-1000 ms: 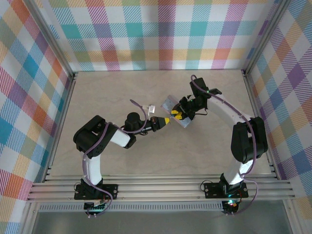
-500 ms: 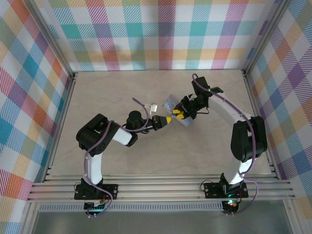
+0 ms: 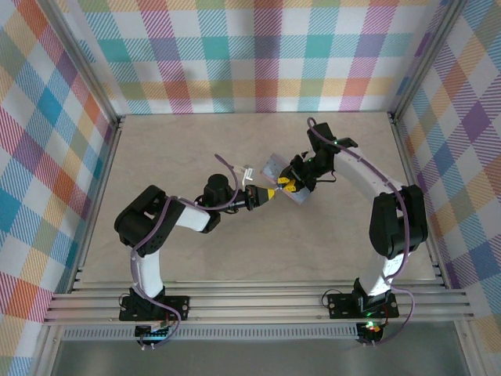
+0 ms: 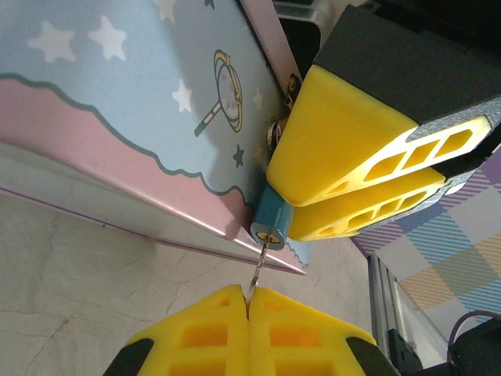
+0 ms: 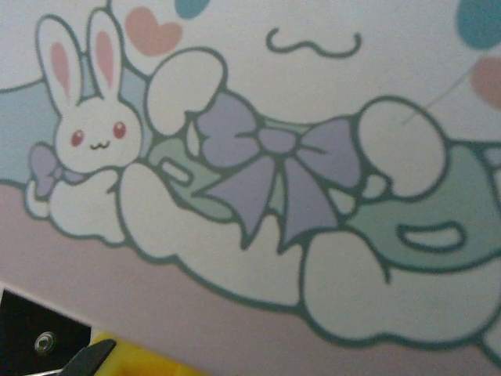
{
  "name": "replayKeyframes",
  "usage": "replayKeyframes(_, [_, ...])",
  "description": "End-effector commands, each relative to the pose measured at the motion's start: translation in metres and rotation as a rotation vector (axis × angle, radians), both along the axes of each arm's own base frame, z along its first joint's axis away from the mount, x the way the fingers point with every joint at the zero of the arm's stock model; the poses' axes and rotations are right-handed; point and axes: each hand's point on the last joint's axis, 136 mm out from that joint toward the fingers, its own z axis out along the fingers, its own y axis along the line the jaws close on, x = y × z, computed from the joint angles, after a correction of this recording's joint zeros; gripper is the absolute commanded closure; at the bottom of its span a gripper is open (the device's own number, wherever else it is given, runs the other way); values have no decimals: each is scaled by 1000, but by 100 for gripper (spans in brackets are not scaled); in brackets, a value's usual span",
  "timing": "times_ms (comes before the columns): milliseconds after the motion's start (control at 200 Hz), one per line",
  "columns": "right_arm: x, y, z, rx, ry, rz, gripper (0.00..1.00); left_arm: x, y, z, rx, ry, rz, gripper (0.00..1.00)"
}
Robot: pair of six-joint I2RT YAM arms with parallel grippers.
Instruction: Unlock the padlock with the key
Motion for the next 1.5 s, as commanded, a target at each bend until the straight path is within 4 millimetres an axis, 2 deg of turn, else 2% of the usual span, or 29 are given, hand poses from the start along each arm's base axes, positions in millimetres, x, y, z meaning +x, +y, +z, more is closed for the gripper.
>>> replayKeyframes(0, [-13,17,15,80,28,74,100,9,-7,27,-33,-64,10,100])
replayKeyframes(210, [-14,19,15,101,28,82,100,24,3,28,-208,49,21,100])
replayKeyframes(440, [-14,21,18,120,25,89,100,21,-4,30,-215,78,-59,100])
replayKeyframes(605, [-15,22,17,121,32,94,100,22,-7,40,-230,63,-70,100])
replayKeyframes(730, [-16,21,16,116,45,95,100,22,-6,42,-191,1,-36,100])
replayKeyframes(855, [-17,21,19,114,53,102,100,15,-9,35,-92,-84,2,100])
replayKeyframes(1020, [-20,22,20,118,75,112,100,10,-13,39,23,-195,47,100])
replayKeyframes(1135, [-18,24,20,127,81,114,100,11,-16,41,49,-203,47,100])
replayKeyframes(1230, [-18,25,20,133,83,118,100,13,-18,43,9,-156,38,100])
replayKeyframes(1420, [-19,25,19,145,90,125,100,25,-8,59,-239,-39,29,100])
replayKeyframes(1495, [-19,25,20,159,88,127,100,25,-13,63,-262,-5,-21,100])
